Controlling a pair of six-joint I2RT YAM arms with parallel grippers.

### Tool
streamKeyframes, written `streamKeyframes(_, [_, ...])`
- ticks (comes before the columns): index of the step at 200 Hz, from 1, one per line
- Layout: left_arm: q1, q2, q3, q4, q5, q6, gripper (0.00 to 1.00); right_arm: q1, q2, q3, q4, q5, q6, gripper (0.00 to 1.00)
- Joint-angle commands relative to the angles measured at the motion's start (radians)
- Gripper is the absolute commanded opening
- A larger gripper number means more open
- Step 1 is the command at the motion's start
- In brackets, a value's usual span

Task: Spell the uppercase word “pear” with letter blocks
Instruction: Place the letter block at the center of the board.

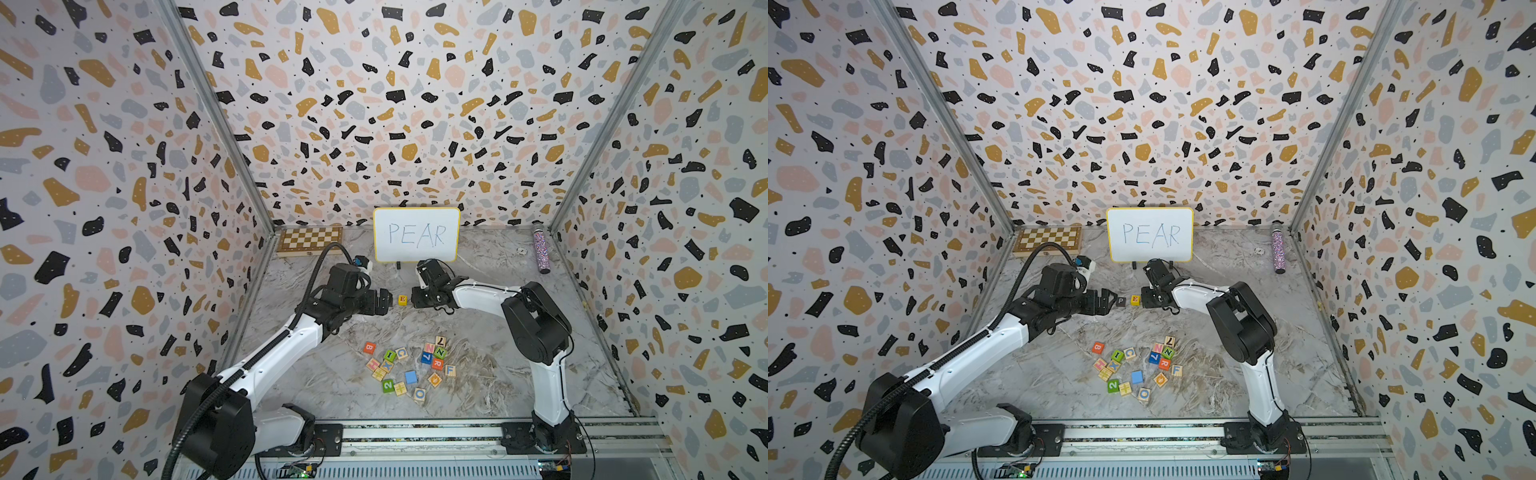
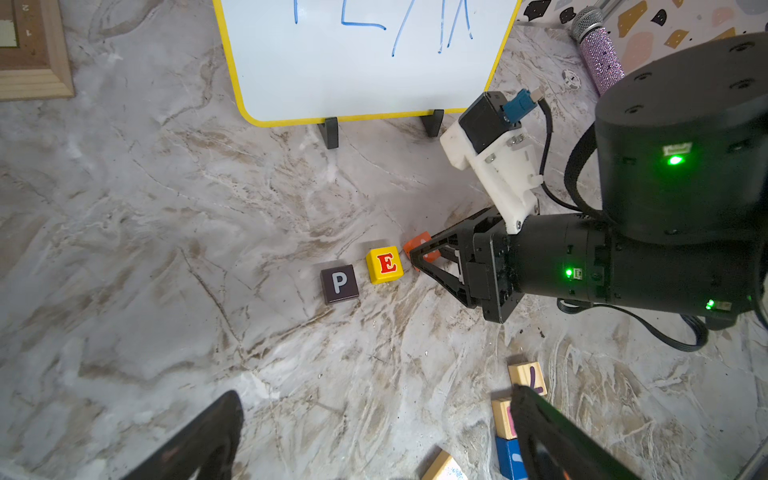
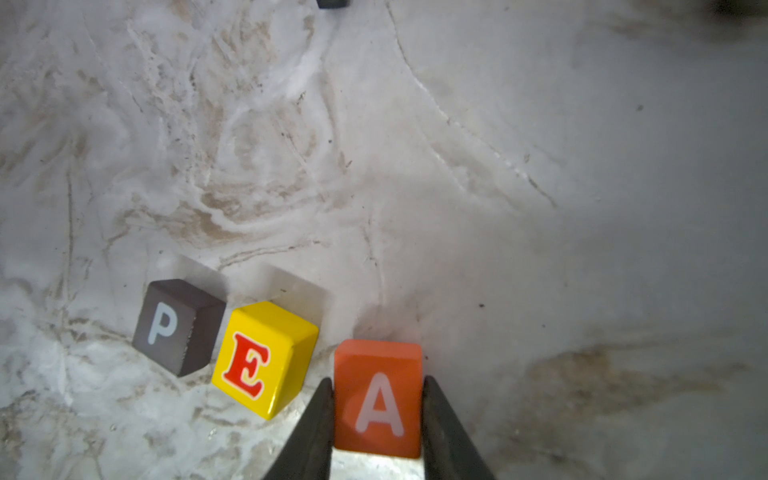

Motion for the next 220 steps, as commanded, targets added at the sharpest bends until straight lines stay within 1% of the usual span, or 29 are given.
streamKeyframes(1, [0.005,-0.026,-0.015,0.029,-0.003,-0.004,0.99,0.005,-0.020,0.007,-0.069,0.011,0.013,0.39])
streamKeyframes(12, [0.005,-0.030,-0.015,0.026,-0.003,-0.003,0.99,0.005,-0.021,0.010,-0.071,0.011,0.013,0.41])
streamKeyframes(33, [0.005,-0.032,-0.015,0.024,-0.004,-0.002,0.99,0.005,-0.025,0.012,-0.071,0.009,0.014,0.42])
streamKeyframes(46, [0.005,-0.032,-0.012,0.023,-0.003,-0.003,0.99,0.005,-0.028,0.012,-0.069,0.009,0.015,0.45])
streamKeyframes(85, [0.005,-0.041,-0.004,0.009,0.001,-0.002,0.99,0.005,-0.052,0.013,-0.072,0.007,0.014,0.48])
streamKeyframes(120, [0.005,-0.062,0.009,-0.009,0.001,-0.001,0.99,0.003,-0.102,0.019,-0.090,0.008,0.009,0.49])
streamKeyframes(150, [0.005,-0.101,0.017,-0.033,0.017,0.008,0.99,-0.004,-0.170,0.000,-0.091,-0.009,-0.004,0.50])
streamKeyframes(190, [0.005,-0.198,0.017,-0.085,0.039,0.017,0.99,-0.013,-0.293,-0.066,-0.097,-0.006,-0.043,0.50])
streamKeyframes(220, [0.002,-0.257,0.009,-0.109,0.117,0.034,0.99,-0.016,-0.384,-0.138,-0.104,-0.009,-0.088,0.50])
